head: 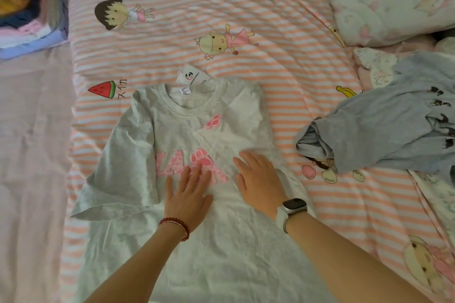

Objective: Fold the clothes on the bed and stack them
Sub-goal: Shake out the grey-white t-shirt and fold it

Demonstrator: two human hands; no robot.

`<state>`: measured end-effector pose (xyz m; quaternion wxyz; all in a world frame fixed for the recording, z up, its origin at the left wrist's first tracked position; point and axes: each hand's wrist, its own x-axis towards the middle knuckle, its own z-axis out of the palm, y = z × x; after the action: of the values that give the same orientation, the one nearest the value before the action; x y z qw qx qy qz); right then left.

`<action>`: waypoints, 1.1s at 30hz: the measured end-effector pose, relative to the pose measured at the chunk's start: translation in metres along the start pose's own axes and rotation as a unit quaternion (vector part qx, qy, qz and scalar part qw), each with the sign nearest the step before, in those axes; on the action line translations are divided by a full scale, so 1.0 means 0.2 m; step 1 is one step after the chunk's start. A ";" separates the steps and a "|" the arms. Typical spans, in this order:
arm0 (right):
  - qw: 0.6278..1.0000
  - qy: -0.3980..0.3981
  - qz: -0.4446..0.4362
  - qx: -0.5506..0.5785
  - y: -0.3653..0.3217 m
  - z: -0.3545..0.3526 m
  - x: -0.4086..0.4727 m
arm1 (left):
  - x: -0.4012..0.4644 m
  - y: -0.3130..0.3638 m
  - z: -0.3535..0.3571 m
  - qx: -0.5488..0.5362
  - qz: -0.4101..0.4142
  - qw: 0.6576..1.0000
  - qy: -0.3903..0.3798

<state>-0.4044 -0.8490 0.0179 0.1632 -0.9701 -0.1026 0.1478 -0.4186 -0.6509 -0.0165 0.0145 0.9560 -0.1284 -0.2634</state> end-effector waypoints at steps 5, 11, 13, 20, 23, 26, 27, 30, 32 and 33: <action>0.991 -0.037 -0.056 -0.115 -0.03 0.10 0.10 | 0.02 0.00 0.05 0.031 0.002 0.999 0.038; 0.991 -0.064 0.018 -0.120 -0.12 0.21 0.16 | -0.06 -0.08 0.03 0.052 0.002 0.997 0.062; 0.992 -0.040 -0.009 -0.123 -0.19 0.25 0.14 | -0.12 -0.14 -0.01 0.064 -0.001 0.994 0.089; 0.994 -0.046 -0.010 -0.095 -0.46 0.41 0.11 | -0.21 -0.49 -0.06 -0.032 -0.141 0.974 0.174; 0.994 -0.057 -0.032 -0.085 -0.57 0.46 0.14 | -0.22 -0.62 -0.08 -0.131 -0.141 0.964 0.185; 0.994 -0.078 -0.017 -0.075 -0.64 0.46 0.15 | -0.25 -0.70 -0.13 -0.354 -0.168 0.887 0.244; 0.994 -0.083 -0.009 -0.072 -0.64 0.46 0.15 | -0.25 -0.72 -0.18 -0.446 -0.215 0.829 0.261; 0.994 -0.104 -0.011 -0.043 -0.64 0.42 0.17 | -0.24 -0.81 -0.30 -0.556 -0.318 0.681 0.355; 0.990 -0.083 0.012 0.113 -0.65 0.37 0.20 | -0.24 -0.83 -0.41 -0.610 -0.285 0.652 0.350; 0.964 -0.054 0.070 0.251 -0.65 0.32 0.22 | -0.23 -0.79 -0.46 -0.668 -0.217 0.649 0.292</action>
<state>-0.4039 -0.6985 -0.0060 0.3853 -0.8933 -0.0029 0.2316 -0.3721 -0.4892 0.0716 0.6280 0.7159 0.3045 0.0195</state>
